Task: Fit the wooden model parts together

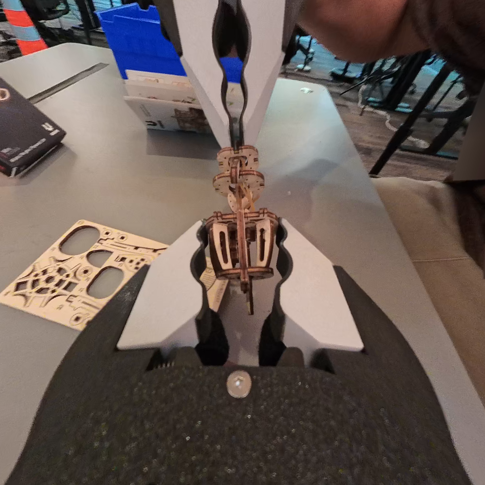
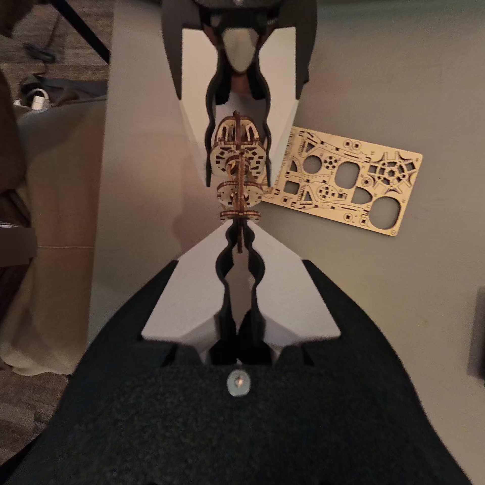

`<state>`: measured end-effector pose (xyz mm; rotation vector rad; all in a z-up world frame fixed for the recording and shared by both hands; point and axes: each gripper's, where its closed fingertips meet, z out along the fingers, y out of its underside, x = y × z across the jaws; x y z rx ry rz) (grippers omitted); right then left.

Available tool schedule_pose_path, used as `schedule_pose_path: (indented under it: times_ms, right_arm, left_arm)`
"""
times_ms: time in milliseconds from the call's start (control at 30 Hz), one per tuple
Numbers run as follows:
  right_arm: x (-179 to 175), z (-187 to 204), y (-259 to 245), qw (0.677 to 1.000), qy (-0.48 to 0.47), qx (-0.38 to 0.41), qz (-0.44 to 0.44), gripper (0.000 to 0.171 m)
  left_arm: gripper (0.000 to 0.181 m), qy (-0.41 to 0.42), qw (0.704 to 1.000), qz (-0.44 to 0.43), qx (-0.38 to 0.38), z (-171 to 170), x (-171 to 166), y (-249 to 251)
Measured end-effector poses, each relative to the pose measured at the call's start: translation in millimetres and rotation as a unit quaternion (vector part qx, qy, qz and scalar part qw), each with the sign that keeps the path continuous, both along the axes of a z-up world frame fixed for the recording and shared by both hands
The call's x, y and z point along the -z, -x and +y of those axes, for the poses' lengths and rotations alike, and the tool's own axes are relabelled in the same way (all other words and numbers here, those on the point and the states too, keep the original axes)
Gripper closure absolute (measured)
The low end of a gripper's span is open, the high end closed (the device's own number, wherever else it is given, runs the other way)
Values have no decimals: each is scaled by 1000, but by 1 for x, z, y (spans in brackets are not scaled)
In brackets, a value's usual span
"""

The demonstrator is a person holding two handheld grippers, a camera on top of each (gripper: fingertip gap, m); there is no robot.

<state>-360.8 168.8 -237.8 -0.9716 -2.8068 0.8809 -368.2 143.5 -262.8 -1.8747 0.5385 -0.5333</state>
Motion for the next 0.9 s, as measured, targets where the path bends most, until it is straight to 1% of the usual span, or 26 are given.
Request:
schedule_pose_path:
  times_ms: [100, 133, 233, 300, 367, 433, 500, 567, 600, 667, 733, 800, 900]
  right_arm:
    - [6, -1, 0, 1000, 0, 6, -9, 169]
    - [11, 1, -1, 1000, -8, 8, -8, 169]
    - [24, -3, -10, 1000, -1, 17, -20, 169]
    - [33, -4, -15, 999, -5, 30, -18, 169]
    - [40, -8, -22, 999, -2, 37, -13, 169]
    - [46, -10, -27, 999, -2, 41, -7, 169]
    - [49, -13, -29, 999, 10, 44, 1, 169]
    - [51, -15, -30, 998, 25, 49, 2, 169]
    - [51, -14, -30, 998, 29, 52, 3, 169]
    - [51, -12, -30, 997, 42, 60, 0, 169]
    - [51, -10, -30, 996, 57, 67, -5, 169]
    - [52, -9, -29, 995, 70, 72, -10, 169]
    - [55, -7, -29, 993, 85, 74, -21, 169]
  left_arm:
    - [132, 10, 996, 80, -29, 2, 15, 12]
    - [129, 11, 994, 100, -37, 2, 18, 17]
    - [117, 35, 992, 115, -38, -5, 17, 24]
    - [117, 28, 991, 121, -46, -6, 7, 24]
    - [121, 18, 990, 136, -21, -6, -1, 6]
    - [123, 10, 980, 199, 2, -1, 1, -7]
    - [125, -11, 963, 267, 8, 11, 2, -10]
    - [127, -9, 952, 302, 55, 13, 8, -23]
    - [127, -4, 949, 306, 82, 12, 11, -32]
    - [129, -6, 940, 321, 112, 13, 13, -41]
    - [131, -17, 938, 324, 119, 18, 13, -46]
    - [142, -4, 937, 325, 124, 21, 20, -45]
    - [149, 18, 938, 323, 127, 26, 31, -42]
